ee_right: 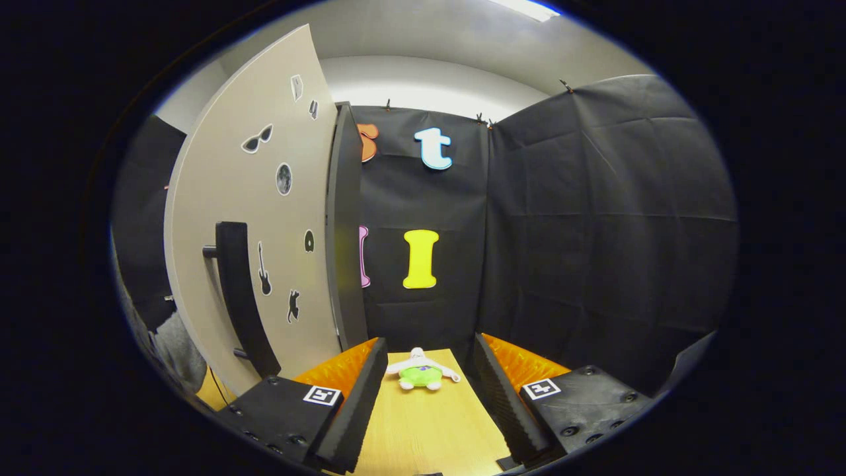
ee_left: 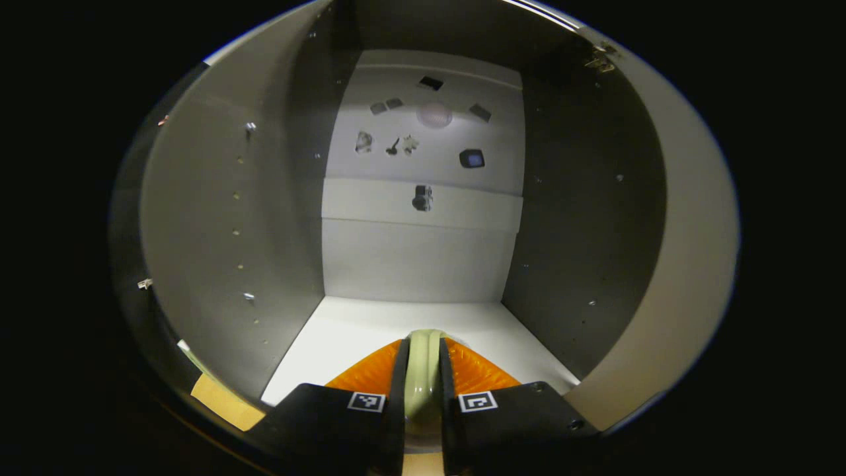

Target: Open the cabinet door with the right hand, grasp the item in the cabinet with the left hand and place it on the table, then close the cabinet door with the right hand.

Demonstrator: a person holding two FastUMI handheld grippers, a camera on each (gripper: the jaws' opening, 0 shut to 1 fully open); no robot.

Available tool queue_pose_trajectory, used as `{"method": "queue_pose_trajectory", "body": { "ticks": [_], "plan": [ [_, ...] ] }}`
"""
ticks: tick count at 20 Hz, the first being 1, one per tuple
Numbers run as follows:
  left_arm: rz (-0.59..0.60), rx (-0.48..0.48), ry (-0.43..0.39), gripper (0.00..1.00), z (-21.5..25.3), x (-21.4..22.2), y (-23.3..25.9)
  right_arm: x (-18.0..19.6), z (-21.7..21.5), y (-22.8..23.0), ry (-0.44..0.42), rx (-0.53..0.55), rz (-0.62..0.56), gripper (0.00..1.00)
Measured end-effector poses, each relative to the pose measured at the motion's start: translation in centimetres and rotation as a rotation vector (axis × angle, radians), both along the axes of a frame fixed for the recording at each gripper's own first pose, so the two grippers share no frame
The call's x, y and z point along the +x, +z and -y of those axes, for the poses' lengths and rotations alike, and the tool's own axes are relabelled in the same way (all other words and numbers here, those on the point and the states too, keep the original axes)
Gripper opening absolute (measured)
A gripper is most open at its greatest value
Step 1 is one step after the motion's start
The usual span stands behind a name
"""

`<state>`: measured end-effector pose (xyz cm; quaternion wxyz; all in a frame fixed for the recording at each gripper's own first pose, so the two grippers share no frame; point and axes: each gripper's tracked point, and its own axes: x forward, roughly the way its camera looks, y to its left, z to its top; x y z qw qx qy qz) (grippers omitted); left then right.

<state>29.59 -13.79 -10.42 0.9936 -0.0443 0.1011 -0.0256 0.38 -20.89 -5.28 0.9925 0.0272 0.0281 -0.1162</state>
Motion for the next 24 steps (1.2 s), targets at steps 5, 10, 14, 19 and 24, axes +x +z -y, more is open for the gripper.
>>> {"method": "queue_pose_trajectory", "body": {
  "ticks": [5,10,14,19,24],
  "plan": [
    [0.057,-0.005,-0.005,0.26,0.3,-8.8,2.5,0.0,0.0,0.5,-0.036,-0.034,0.052,0.84],
    [0.082,-0.003,-0.02,0.26,0.0,-17.7,2.6,-2.7,-1.5,2.1,-0.099,-0.116,0.089,0.84],
    [0.019,-0.042,-0.069,0.26,0.0,-24.9,-1.1,-5.0,-3.4,2.0,-0.128,-0.152,0.084,0.87],
    [-0.071,-0.115,-0.097,0.26,-0.1,-32.1,-7.0,-7.4,-6.0,1.6,-0.11,-0.17,0.114,0.84],
    [-0.124,-0.092,-0.117,0.27,2.2,-35.2,-14.0,-7.8,-7.0,-0.2,-0.073,-0.165,0.094,0.84]
  ]
}}
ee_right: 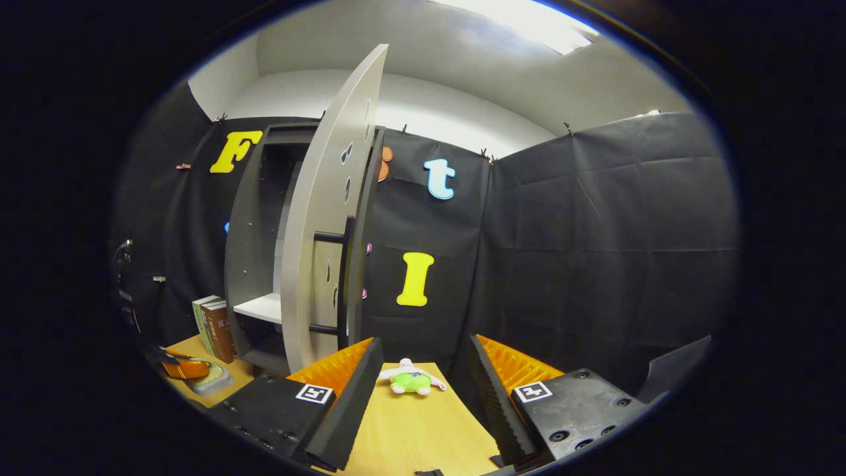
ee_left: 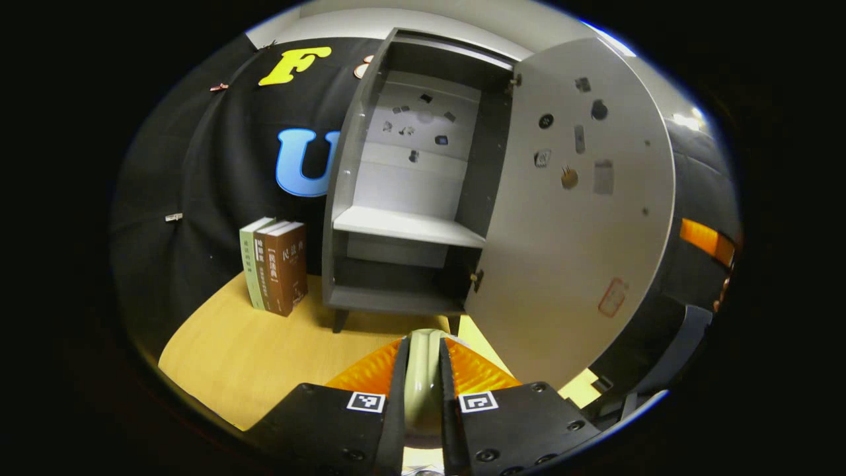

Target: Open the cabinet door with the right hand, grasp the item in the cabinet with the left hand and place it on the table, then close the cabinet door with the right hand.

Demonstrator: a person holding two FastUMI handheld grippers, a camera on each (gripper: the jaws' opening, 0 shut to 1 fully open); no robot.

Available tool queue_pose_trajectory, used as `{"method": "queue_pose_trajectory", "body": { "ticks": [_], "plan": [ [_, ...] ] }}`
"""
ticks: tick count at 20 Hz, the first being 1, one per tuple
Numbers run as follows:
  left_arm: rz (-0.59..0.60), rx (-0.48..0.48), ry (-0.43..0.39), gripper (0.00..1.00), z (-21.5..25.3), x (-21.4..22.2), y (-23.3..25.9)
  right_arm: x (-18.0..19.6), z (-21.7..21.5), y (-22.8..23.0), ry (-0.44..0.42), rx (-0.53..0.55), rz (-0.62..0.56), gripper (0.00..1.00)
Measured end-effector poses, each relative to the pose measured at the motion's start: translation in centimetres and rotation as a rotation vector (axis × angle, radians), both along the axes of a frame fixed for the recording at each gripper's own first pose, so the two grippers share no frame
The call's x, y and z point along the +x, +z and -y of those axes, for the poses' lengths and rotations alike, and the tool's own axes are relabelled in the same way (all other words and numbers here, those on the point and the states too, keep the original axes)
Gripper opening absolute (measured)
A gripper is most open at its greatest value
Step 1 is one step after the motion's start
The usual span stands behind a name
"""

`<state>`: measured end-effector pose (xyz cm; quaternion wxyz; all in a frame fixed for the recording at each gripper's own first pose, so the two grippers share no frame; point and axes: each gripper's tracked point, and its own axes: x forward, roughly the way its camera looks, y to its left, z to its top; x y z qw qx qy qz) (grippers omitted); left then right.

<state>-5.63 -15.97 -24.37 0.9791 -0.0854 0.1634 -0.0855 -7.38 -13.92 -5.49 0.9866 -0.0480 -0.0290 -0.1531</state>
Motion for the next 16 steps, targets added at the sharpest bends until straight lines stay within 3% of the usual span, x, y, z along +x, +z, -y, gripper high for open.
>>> {"method": "queue_pose_trajectory", "body": {
  "ticks": [4,9,16],
  "plan": [
    [-0.065,-0.026,0.048,0.26,1.6,-0.4,-7.0,1.4,0.2,-0.9,0.081,0.008,0.028,0.84],
    [-0.132,-0.058,0.129,0.26,2.8,-1.6,-14.9,2.7,3.2,-1.9,0.119,0.051,0.03,0.84],
    [-0.178,-0.053,0.213,0.28,3.1,-2.1,-21.8,3.8,3.3,-3.8,0.177,-0.034,0.016,0.84]
  ]
}}
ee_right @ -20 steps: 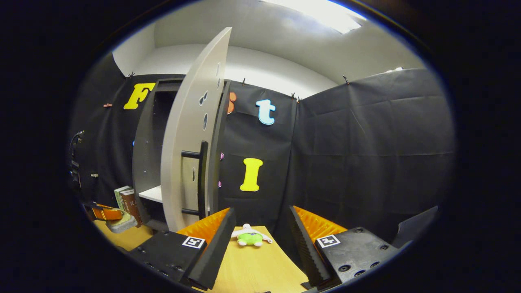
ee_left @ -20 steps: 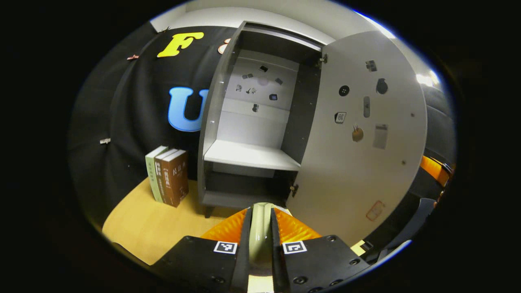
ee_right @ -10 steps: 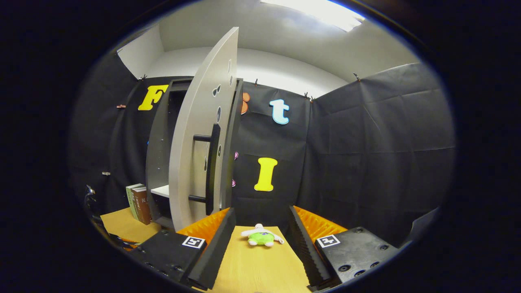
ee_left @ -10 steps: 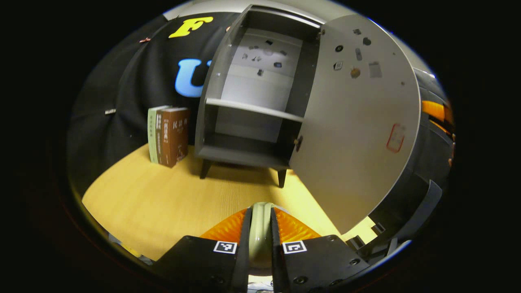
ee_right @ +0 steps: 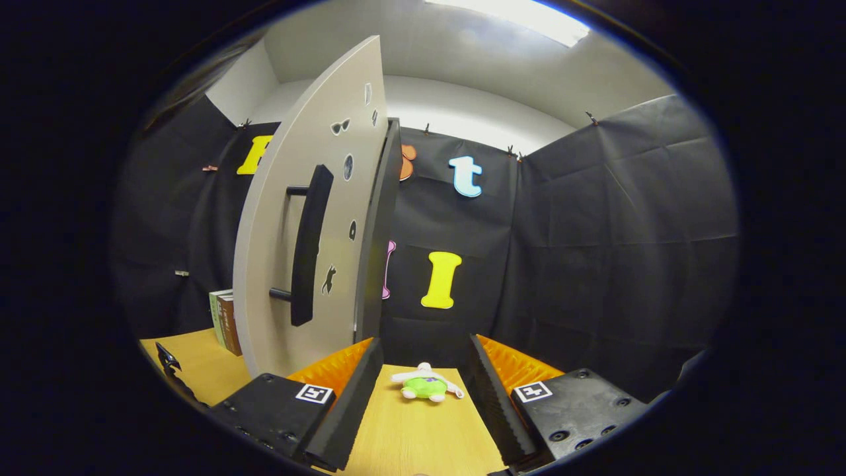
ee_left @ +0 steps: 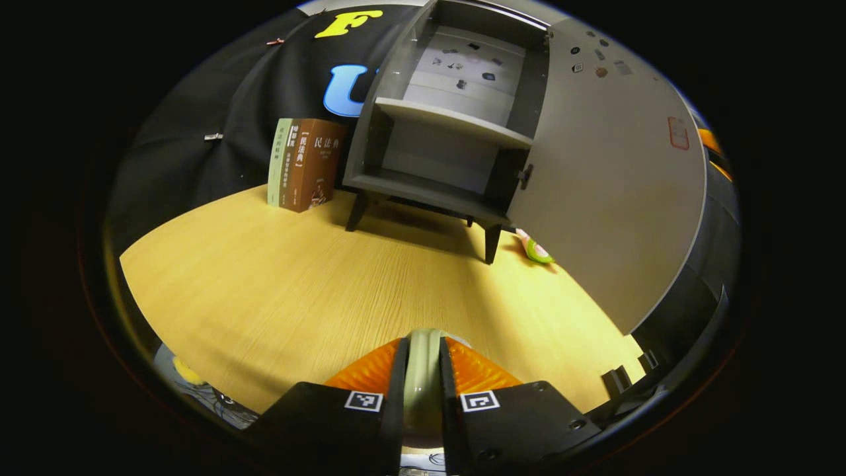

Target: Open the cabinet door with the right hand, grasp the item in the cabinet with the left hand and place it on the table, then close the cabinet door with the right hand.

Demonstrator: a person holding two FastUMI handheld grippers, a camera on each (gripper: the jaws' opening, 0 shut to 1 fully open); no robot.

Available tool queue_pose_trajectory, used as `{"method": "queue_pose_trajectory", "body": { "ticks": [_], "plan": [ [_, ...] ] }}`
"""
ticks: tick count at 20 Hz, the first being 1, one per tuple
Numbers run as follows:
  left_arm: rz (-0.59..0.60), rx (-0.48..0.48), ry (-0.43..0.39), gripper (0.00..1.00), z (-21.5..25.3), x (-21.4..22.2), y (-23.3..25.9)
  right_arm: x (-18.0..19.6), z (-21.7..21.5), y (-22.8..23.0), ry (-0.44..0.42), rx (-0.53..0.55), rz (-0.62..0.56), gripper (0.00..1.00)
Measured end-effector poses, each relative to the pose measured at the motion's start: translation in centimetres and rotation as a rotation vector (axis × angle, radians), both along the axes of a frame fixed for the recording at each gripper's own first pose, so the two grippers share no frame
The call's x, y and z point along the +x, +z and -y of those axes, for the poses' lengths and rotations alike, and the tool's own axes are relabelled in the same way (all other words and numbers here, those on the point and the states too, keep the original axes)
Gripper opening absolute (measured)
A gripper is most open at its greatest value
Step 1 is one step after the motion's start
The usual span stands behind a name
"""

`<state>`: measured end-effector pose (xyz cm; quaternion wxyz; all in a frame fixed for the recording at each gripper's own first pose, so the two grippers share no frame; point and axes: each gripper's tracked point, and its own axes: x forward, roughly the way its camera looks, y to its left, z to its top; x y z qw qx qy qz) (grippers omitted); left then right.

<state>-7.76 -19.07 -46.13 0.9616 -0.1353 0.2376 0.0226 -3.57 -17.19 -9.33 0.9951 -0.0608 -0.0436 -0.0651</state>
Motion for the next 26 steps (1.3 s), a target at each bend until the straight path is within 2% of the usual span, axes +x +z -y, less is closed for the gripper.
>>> {"method": "queue_pose_trajectory", "body": {
  "ticks": [4,5,6,8,9,14,15,16,17,19,26],
  "plan": [
    [0.01,0.046,-0.011,0.31,0.3,-0.5,-1.1,0.2,0.0,-0.5,0.016,-0.027,0.001,0.84],
    [0.011,0.043,-0.016,0.36,0.3,-0.3,-1.1,0.2,0.1,-0.6,0.017,-0.023,0.0,0.84],
    [0.016,0.034,-0.013,0.26,0.5,-0.5,-1.0,0.1,0.3,-0.6,0.015,-0.023,-0.003,0.84],
    [0.012,0.023,0.009,0.41,0.5,-0.8,-1.0,0.0,0.6,-0.7,0.014,-0.019,-0.012,0.84],
    [0.003,0.027,0.019,0.51,0.3,-0.7,-1.1,0.0,0.6,-0.8,0.018,-0.013,-0.015,0.84],
    [0.028,0.056,0.023,0.54,-0.3,-0.2,1.1,-0.2,-0.1,-0.8,0.055,0.022,-0.038,0.84],
    [0.037,0.052,0.022,0.54,-0.3,-0.1,2.2,-0.2,-0.7,-0.9,0.086,0.033,-0.045,0.84],
    [0.048,0.05,0.024,0.6,-0.3,-0.1,3.3,-0.4,-1.4,-1.1,0.114,0.045,-0.058,0.84],
    [0.061,0.048,0.027,0.54,-0.3,-0.1,4.7,-0.6,-1.8,-1.2,0.142,0.061,-0.071,0.84],
    [0.098,0.052,0.022,0.54,-0.3,-0.1,8.4,-0.8,-2.8,-0.7,0.184,0.1,-0.084,0.84],
    [0.279,0.22,-0.033,0.55,-1.9,-0.9,23.5,-0.8,-6.0,2.8,0.309,0.193,-0.055,0.83]
  ]
}}
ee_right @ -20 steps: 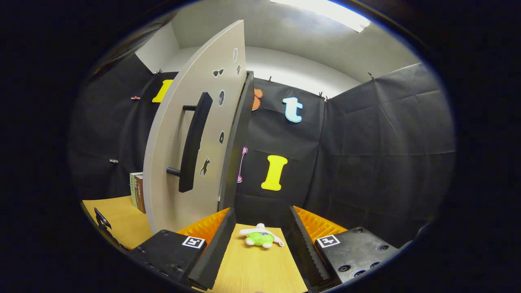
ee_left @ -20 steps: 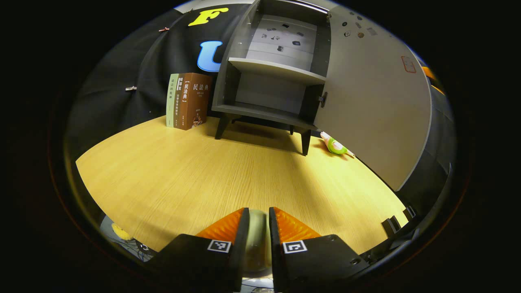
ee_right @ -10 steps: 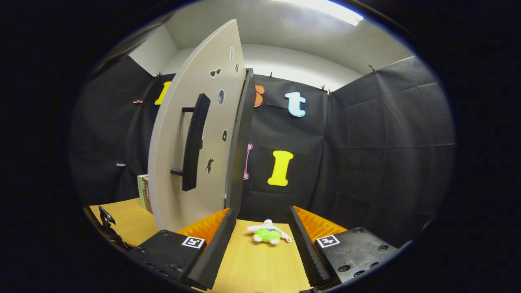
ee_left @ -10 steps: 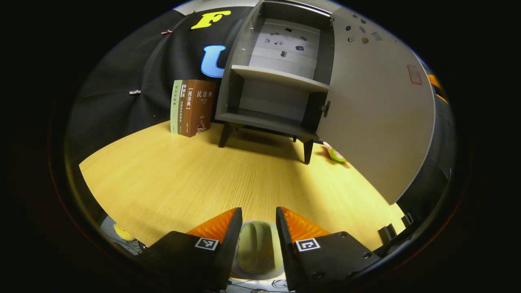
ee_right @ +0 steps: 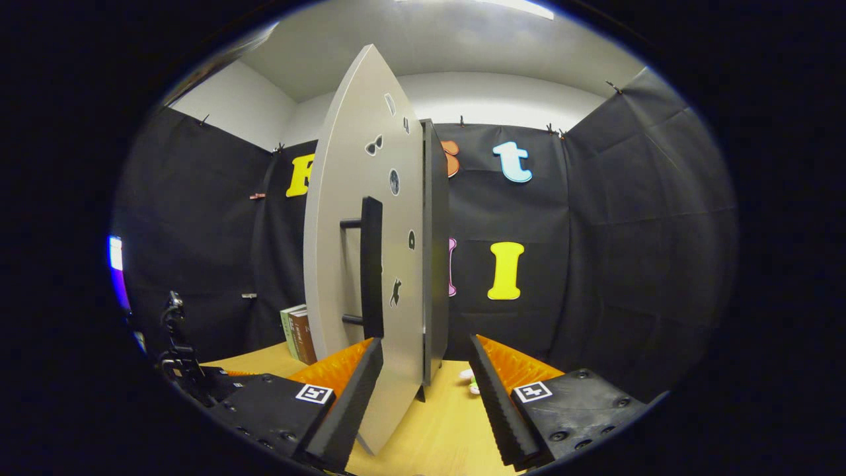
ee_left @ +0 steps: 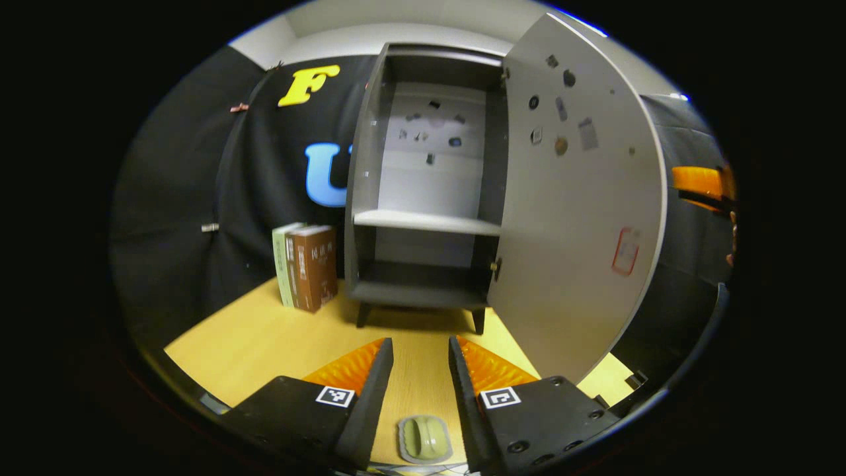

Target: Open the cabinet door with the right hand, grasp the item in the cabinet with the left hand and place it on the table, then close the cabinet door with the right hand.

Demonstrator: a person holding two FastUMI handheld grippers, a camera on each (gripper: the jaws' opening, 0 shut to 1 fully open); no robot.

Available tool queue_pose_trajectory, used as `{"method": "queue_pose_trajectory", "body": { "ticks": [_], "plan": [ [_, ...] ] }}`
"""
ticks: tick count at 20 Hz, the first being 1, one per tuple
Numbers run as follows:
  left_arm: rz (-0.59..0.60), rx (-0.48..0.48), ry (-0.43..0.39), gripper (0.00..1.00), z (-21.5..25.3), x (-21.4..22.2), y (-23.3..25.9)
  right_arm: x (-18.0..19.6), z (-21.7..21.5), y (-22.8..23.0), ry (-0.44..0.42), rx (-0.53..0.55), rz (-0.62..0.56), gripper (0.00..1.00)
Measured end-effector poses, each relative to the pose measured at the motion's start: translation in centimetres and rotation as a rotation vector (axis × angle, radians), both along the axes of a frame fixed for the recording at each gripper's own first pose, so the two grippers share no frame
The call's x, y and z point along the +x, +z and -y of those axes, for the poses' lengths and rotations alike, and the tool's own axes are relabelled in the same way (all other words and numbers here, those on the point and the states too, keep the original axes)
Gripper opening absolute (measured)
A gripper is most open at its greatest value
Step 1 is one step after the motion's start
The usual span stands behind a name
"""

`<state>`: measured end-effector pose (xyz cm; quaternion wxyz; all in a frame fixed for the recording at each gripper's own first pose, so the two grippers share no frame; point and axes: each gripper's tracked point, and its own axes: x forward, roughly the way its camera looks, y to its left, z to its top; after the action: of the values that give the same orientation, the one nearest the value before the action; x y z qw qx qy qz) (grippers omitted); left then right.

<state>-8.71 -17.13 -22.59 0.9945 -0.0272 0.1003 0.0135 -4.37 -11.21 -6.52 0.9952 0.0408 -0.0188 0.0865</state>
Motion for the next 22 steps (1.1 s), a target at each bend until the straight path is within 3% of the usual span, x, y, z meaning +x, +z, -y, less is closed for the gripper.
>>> {"method": "queue_pose_trajectory", "body": {
  "ticks": [5,9,11,12,14,16,19,22],
  "plan": [
    [0.112,0.03,-0.014,0.55,-0.3,-2.5,9.5,0.9,-3.0,3.3,0.105,0.068,0.068,0.83],
    [0.202,0.128,-0.014,0.52,-0.9,-3.2,15.5,1.7,-4.0,3.8,0.184,0.106,0.059,0.8],
    [0.207,0.077,-0.016,0.55,0.0,-3.2,16.0,2.0,-4.7,3.6,0.227,0.122,0.038,0.82],
    [0.208,0.034,-0.022,0.51,0.3,-3.1,15.9,2.1,-5.0,3.7,0.245,0.13,0.033,0.83],
    [0.199,-0.038,-0.028,0.51,0.0,-2.7,15.9,2.5,-6.0,3.5,0.255,0.141,0.018,0.83],
    [0.195,-0.047,-0.032,0.55,-1.2,-2.1,16.1,2.6,-7.5,3.7,0.262,0.129,0.017,0.83],
    [0.199,-0.019,-0.022,0.55,-4.0,-1.0,16.0,3.2,-10.3,3.4,0.268,0.13,0.01,0.83],
    [0.201,-0.054,-0.055,0.56,-6.5,0.5,15.9,4.4,-14.0,3.3,0.253,0.153,0.008,0.83]
  ]
}}
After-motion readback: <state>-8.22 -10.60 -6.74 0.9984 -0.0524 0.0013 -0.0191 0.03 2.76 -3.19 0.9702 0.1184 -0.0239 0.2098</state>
